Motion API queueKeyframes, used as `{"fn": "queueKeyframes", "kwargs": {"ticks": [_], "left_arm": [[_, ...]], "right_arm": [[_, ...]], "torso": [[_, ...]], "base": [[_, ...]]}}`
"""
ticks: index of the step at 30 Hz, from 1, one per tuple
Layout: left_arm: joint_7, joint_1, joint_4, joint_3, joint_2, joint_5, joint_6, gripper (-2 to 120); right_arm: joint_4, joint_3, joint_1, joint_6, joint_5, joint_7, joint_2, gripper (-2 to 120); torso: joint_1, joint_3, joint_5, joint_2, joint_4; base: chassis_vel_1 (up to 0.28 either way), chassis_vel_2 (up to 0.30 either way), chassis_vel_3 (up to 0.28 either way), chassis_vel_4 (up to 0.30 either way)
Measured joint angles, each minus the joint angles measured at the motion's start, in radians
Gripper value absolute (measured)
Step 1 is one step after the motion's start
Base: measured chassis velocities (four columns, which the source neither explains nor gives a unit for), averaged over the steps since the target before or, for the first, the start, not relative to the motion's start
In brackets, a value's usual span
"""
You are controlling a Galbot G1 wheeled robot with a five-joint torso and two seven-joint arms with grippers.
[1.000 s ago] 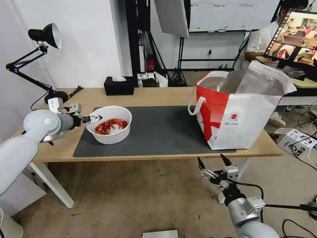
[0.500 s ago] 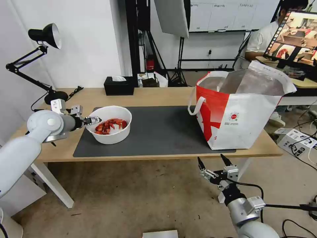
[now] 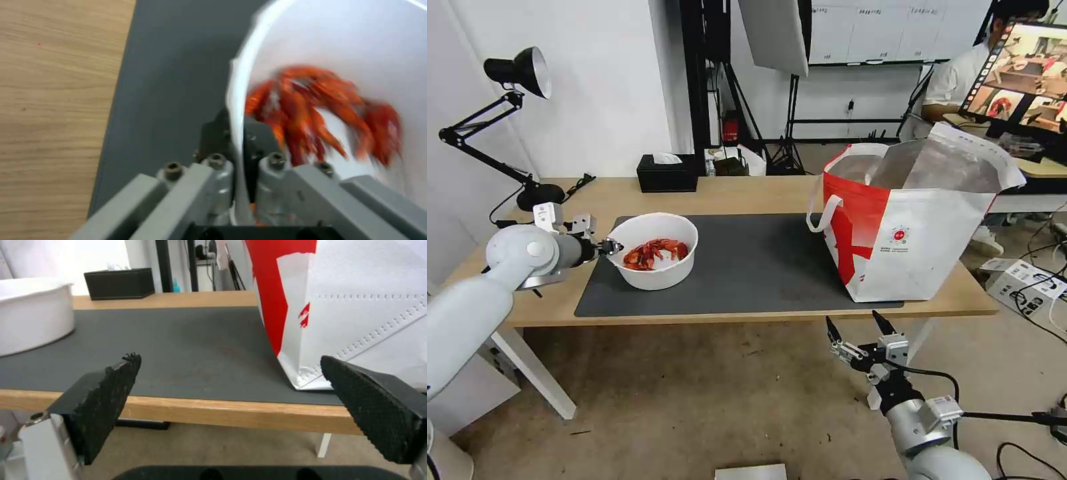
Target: Pick up the trash from the table and place it into the takeout bag.
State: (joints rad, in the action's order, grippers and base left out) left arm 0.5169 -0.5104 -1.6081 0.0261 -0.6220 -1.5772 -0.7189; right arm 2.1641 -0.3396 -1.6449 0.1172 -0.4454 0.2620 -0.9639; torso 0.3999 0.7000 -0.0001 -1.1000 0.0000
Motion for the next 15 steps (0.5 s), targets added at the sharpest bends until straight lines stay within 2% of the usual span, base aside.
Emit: {"fn": "queueKeyframes", "kwargs": {"ticks": [15], "left_arm": [[-0.003, -0.043, -0.026, 0.037, -0.012, 0.001, 0.034, 0]], "right_arm": [[0.000, 0.000, 0.000, 0.000, 0.000, 0.000, 0.000, 100]], "torso": [[0.000, 0.000, 0.0000, 0.000, 0.0000]], "base": [[0.000, 0.000, 0.000, 0.000]]}}
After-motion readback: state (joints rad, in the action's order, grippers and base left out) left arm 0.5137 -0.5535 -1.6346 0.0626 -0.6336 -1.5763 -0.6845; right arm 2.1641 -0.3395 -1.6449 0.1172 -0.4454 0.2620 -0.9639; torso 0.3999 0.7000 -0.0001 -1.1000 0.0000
